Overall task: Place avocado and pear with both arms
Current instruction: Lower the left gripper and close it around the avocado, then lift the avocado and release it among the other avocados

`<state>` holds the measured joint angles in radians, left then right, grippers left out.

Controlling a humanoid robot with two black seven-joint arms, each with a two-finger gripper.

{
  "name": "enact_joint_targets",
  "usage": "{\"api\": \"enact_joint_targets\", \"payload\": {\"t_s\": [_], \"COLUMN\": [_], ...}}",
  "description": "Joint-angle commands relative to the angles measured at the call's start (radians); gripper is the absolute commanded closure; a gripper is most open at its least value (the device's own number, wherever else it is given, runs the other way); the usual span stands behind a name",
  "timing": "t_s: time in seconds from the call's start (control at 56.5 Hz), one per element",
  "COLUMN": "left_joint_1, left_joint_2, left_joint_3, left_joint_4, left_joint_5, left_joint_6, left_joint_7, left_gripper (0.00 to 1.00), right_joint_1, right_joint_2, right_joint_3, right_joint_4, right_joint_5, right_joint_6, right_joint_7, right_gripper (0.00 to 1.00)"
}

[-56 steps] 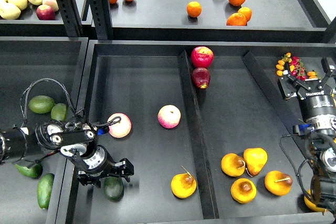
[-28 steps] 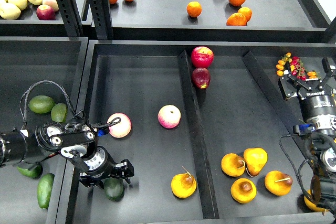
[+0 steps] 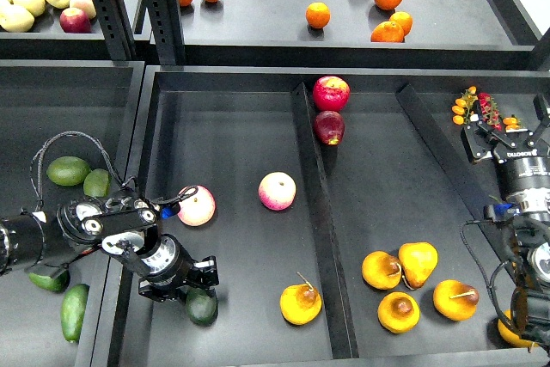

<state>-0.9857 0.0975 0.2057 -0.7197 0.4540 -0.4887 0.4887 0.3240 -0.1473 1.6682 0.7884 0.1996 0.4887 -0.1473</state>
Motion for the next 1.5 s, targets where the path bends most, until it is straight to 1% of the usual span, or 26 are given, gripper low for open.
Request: {"api": "enact_joint_targets", "payload": {"t_s": [0.0, 0.142, 0.319, 0.443, 0.513, 0.602, 0.832, 0.85, 0.938, 1.204, 1.31, 1.487], "left_joint_1": [-0.002, -0.031, -0.134, -0.215, -0.238, -0.255, -0.235, -0.228, -0.223, -0.153, -0.133, -0.099], "left_joint_2": [-0.001, 0.004, 0.028, 0.117, 0.166, 0.257, 0.465, 0.5, 0.537, 0.585, 0.591, 0.582], "left_joint_3": [-0.015, -0.026, -0.025, -0.023, -0.023, -0.022, -0.008, -0.008, -0.008, -0.025, -0.028, -0.071], "left_joint_4": [-0.001, -0.014, -0.046, -0.078, -0.099, -0.139, -0.216, -0.219, -0.216, -0.193, -0.162, -0.014], "left_joint_5": [0.0, -0.003, -0.063, -0.126, -0.135, -0.135, -0.135, -0.135, -0.133, -0.132, -0.135, -0.163], "left_joint_6": [0.0, 0.0, 0.0, 0.0, 0.0, 0.0, 0.0, 0.0, 0.0, 0.0, 0.0, 0.0], "left_joint_7": [0.0, 0.0, 0.0, 0.0, 0.0, 0.0, 0.0, 0.0, 0.0, 0.0, 0.0, 0.0], "left_gripper": [0.8, 0.81, 0.81, 0.8, 0.8, 0.8, 0.79, 0.79, 0.79, 0.78, 0.77, 0.74], "right_joint_1": [-0.002, -0.006, -0.006, -0.008, -0.013, -0.016, -0.025, -0.025, -0.023, -0.025, -0.025, -0.025], "right_joint_2": [0.0, 0.0, 0.0, -0.001, 0.0, 0.0, 0.003, 0.003, 0.003, -0.003, -0.006, -0.006], "right_joint_3": [-0.001, -0.001, -0.001, -0.001, -0.001, -0.002, -0.01, -0.01, -0.01, -0.016, -0.018, -0.018], "right_joint_4": [0.0, 0.0, 0.002, 0.002, 0.002, 0.002, 0.003, 0.003, 0.009, 0.015, 0.015, 0.026], "right_joint_5": [0.0, 0.0, 0.0, 0.0, 0.0, 0.0, 0.0, 0.0, 0.0, -0.002, -0.002, -0.003], "right_joint_6": [0.0, 0.0, 0.0, 0.0, 0.0, 0.0, 0.0, 0.0, 0.0, 0.0, 0.0, 0.0], "right_joint_7": [0.0, -0.002, -0.002, -0.003, -0.003, -0.006, -0.006, -0.006, -0.008, -0.008, -0.008, -0.008], "right_gripper": [0.0, 0.0, 0.0, 0.0, 0.0, 0.0, 0.0, 0.0, 0.0, 0.0, 0.0, 0.0]}}
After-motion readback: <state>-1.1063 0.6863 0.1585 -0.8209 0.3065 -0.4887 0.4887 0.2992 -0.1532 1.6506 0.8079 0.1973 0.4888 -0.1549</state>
